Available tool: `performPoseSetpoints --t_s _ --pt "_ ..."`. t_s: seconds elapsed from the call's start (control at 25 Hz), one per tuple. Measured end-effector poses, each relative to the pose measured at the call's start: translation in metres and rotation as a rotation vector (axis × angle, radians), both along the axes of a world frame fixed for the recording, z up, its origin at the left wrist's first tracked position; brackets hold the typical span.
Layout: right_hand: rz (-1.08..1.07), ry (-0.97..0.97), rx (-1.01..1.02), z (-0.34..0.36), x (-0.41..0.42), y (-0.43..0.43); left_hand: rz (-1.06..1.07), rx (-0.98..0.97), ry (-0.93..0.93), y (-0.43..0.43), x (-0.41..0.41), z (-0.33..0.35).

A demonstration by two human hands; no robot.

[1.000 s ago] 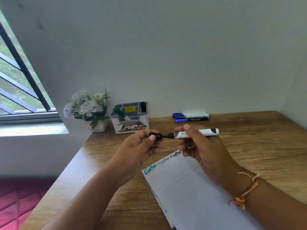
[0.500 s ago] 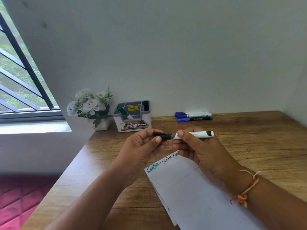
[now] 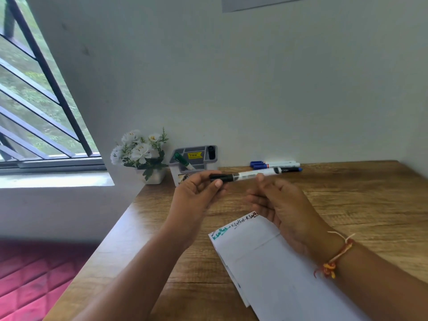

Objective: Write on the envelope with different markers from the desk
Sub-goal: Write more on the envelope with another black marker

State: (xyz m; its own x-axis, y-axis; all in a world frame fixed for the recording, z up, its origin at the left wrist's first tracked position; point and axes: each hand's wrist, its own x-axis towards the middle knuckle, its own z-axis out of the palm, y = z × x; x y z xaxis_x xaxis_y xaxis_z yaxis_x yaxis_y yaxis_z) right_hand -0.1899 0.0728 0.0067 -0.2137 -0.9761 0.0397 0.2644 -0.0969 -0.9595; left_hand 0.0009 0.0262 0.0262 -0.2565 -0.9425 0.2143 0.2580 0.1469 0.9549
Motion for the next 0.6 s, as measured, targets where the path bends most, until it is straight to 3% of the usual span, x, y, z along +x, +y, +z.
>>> performPoseSetpoints --t_s 0.2,0.32,0.44,0.6 --pt "-0.199 0.836 -0.117 -0.006 -0.009 0.007 0.552 -0.382 -0.131 -0.010 0.014 0.019" --pt "-0.168 1.000 -0.179 -0.003 -0.005 0.011 0.691 -0.490 -0.217 -0.028 0.013 0.037" --pt "-0.112 1.093 -0.194 -0.006 -0.005 0.010 0.744 -0.592 -0.419 -0.054 0.007 0.046" --pt "-0.112 1.153 -0.200 -0.010 -0.008 0.009 0.681 -0.633 -0.686 -0.080 -0.006 0.045"
